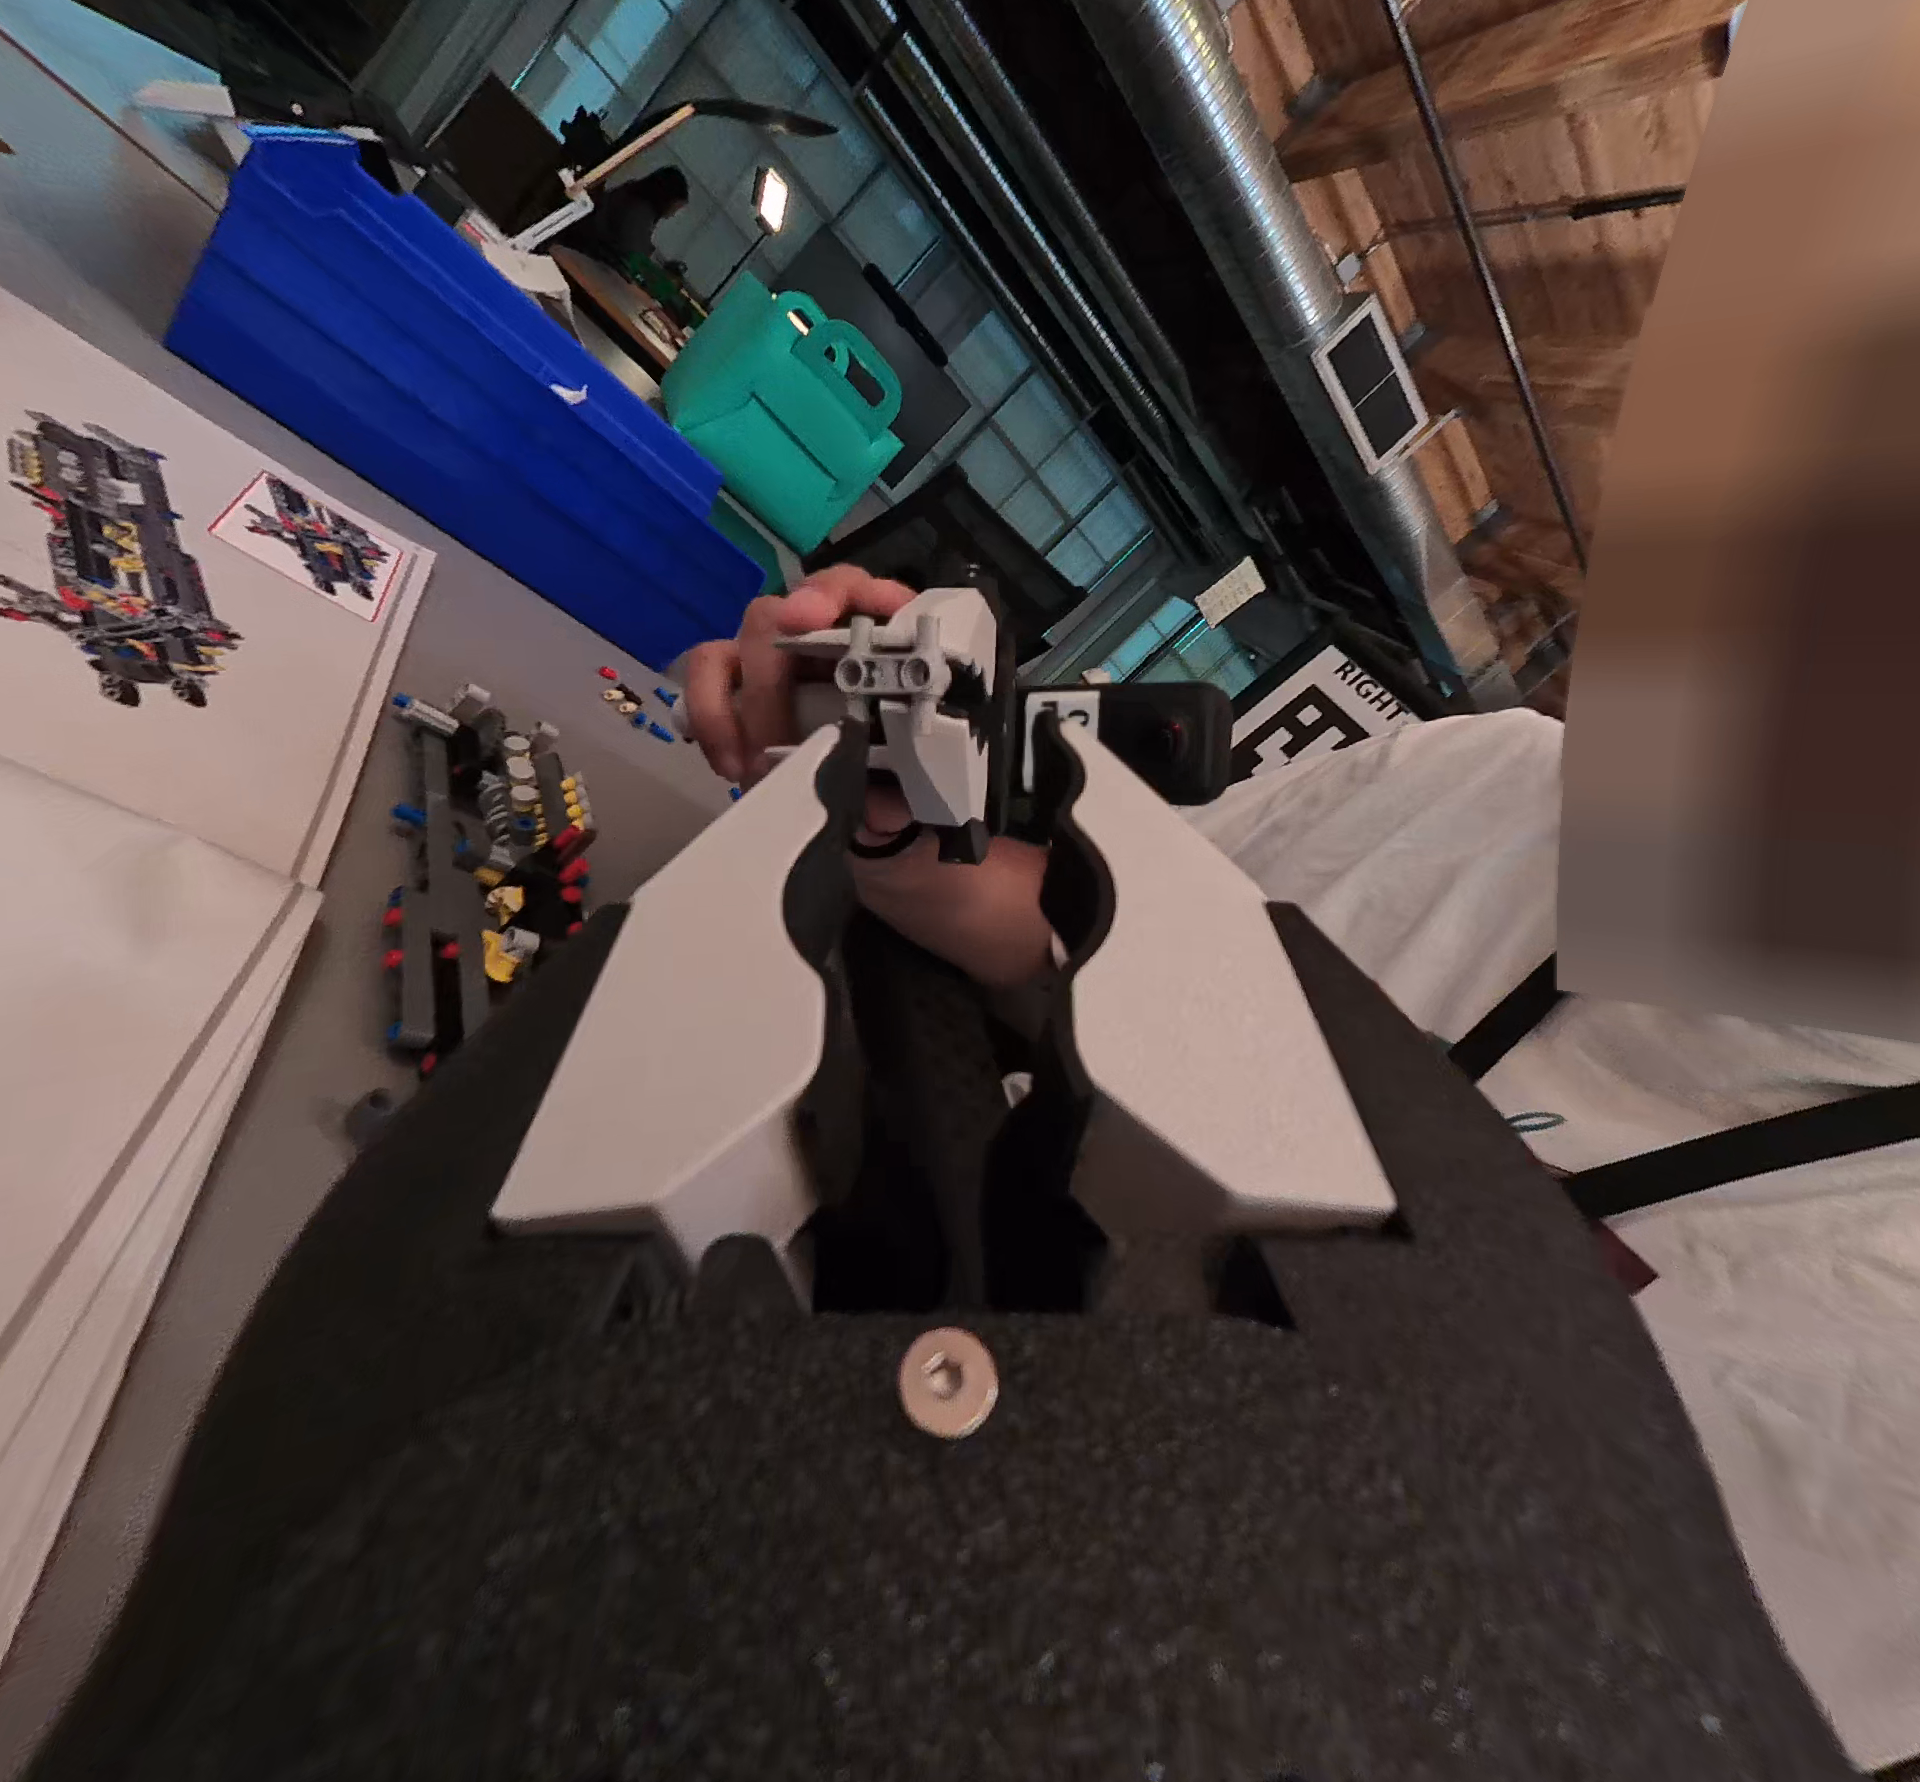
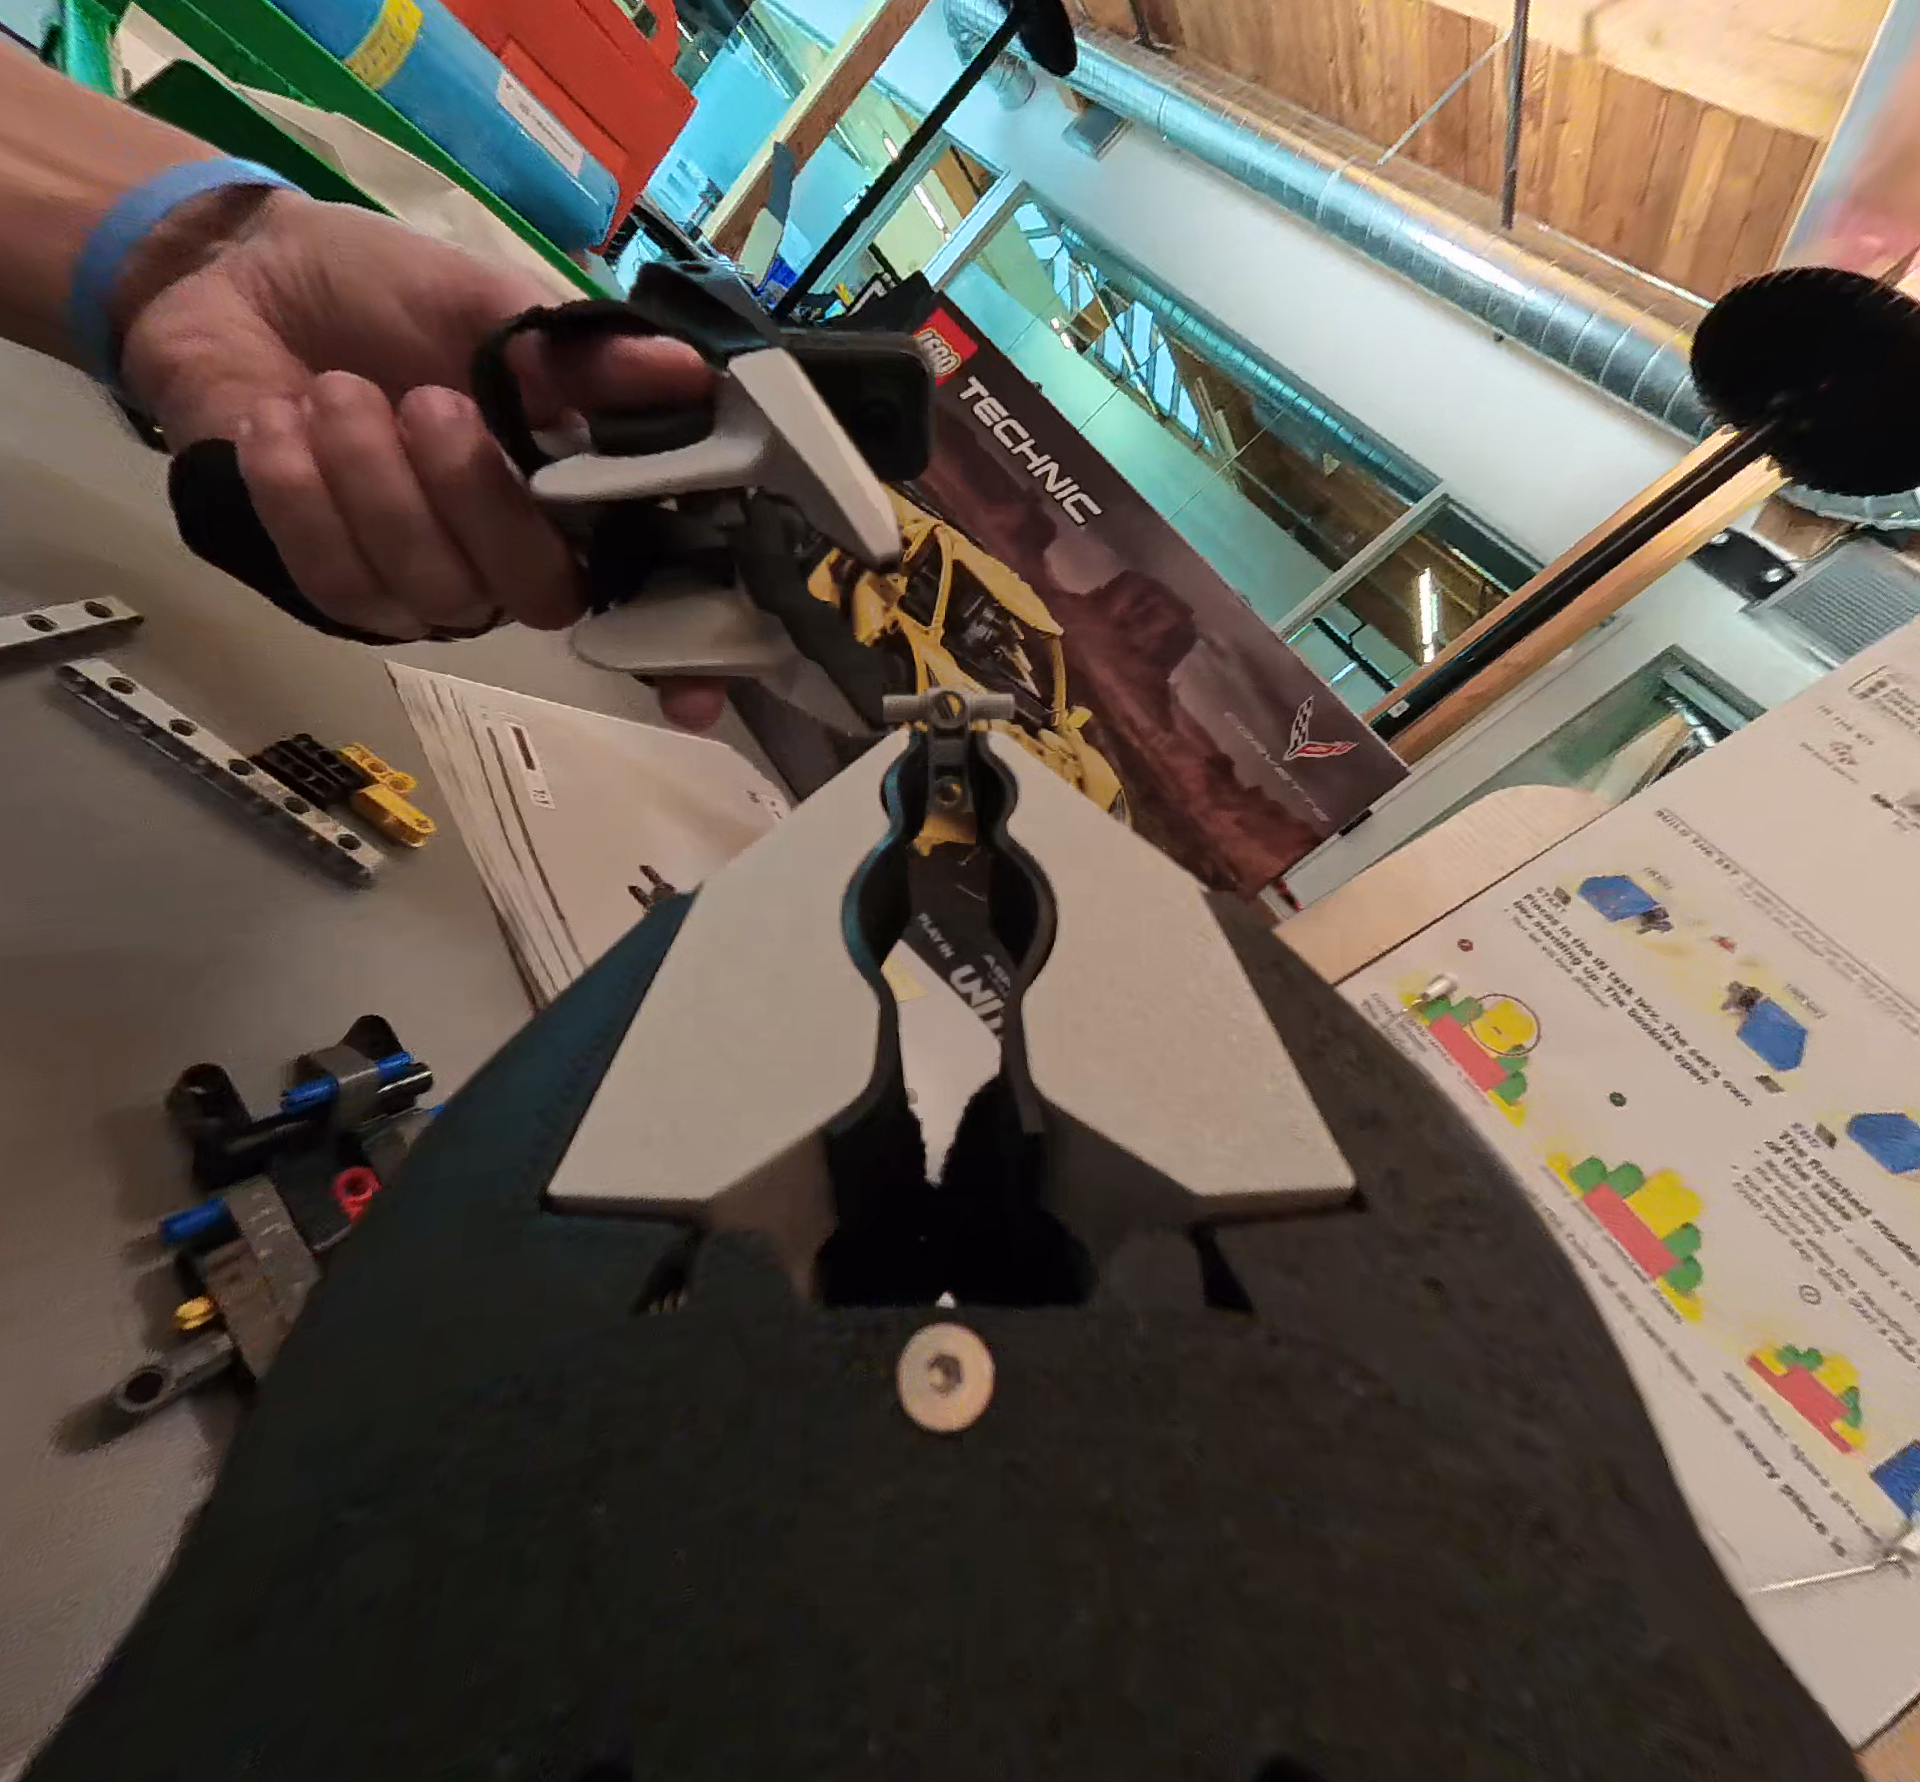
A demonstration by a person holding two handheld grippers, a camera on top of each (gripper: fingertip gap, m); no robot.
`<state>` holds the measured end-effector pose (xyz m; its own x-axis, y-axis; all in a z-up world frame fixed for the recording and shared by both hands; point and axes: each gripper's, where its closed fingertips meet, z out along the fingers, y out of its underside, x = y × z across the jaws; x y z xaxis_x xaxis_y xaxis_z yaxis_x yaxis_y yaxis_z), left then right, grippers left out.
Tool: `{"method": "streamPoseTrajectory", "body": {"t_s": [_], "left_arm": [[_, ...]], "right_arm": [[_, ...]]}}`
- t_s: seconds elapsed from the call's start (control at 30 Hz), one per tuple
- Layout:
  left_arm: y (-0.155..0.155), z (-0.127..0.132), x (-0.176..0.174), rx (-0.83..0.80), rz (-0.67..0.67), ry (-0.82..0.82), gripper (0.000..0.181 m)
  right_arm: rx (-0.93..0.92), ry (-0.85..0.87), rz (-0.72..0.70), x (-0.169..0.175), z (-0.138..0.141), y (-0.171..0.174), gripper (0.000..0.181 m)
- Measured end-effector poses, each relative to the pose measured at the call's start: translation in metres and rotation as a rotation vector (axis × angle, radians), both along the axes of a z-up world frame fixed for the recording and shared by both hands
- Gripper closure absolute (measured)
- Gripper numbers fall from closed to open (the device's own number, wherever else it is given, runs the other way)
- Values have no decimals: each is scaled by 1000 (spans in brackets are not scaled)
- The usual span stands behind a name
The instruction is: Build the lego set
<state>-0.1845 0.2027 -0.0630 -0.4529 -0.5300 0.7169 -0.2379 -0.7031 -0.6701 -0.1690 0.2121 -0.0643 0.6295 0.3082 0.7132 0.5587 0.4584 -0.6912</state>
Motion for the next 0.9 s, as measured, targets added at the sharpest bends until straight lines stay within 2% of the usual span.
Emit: {"method": "streamPoseTrajectory", "body": {"t_s": [0.27, 0.4, 0.5, 0.6, 0.73, 0.83, 0.9], "left_arm": [[1, -11, 4, 48, 18, 44, 152], [0, -22, 10, 189, 76, 96, 152], [-2, -30, 15, 322, 117, 133, 151], [-2, -36, 19, 443, 164, 161, 153], [0, -39, 19, 495, 183, 177, 158], [1, -38, 18, 468, 178, 162, 170], [-1, -36, 16, 416, 148, 153, 171]], "right_arm": [[32, -54, -12, -5, -1, -2, 176], [55, -176, -99, -3, -9, 4, 176], [19, -321, -164, -3, -26, 10, 175], [24, -397, -174, -7, -34, 9, 175], [-27, -377, -177, -4, -38, 9, 175], [-36, -325, -145, -7, -34, 5, 175], [-48, -308, -121, -8, -32, 4, 175]]}}
